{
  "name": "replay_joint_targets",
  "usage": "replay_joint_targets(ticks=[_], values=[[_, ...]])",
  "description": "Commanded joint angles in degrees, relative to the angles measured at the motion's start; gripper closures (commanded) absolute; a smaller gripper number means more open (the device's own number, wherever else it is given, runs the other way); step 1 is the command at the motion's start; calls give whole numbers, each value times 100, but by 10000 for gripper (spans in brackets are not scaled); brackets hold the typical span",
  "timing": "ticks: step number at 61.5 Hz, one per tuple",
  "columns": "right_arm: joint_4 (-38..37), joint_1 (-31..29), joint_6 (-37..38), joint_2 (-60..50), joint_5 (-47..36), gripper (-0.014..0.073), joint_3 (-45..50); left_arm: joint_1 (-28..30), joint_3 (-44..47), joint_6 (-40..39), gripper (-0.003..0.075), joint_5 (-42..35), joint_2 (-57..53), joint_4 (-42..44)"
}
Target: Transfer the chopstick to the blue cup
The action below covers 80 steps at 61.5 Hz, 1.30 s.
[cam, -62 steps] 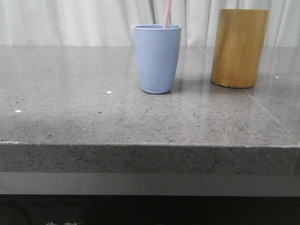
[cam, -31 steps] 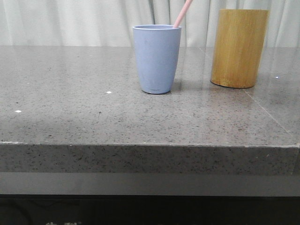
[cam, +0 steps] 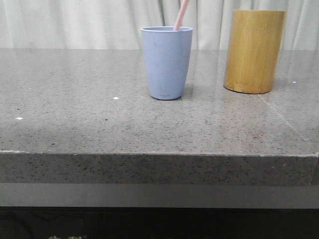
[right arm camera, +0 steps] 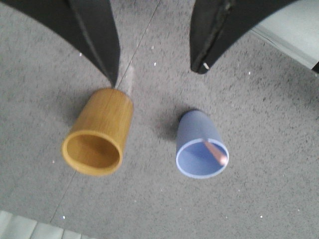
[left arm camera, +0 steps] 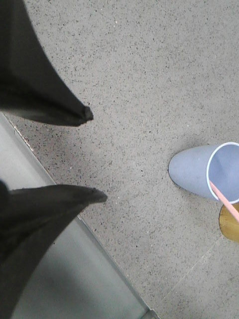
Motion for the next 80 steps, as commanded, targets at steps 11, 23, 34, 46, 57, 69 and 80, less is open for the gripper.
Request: replay_joint_targets(ticks=[11,23,34,46,57,69,80], values=[[-97,-12,98,-1123,-1311,232,1350,7,-140,-54,426,-386,-89,-33],[-97,-12,98,-1302,-1625,305,1616,7,-140,-54,449,-410,-89,-33],[-97,-12,98,-1302,-1575,569,1616,7,-140,-54,637,-410,-89,-33],[-97,-12,98,-1302,-1374,661,1616,7,-140,-54,739,-419,-89,-33],[-64,-12,98,-1302,-1334,661,1616,7,-140,-54,739,-419,-89,-33],[-64,-12,98,-1302,-1334,661,1616,7,-140,-54,739,-419,-89,-33],[-64,-12,98,-1302,-1329,661,1616,74,-32,-54,739,-568,-166,-72]])
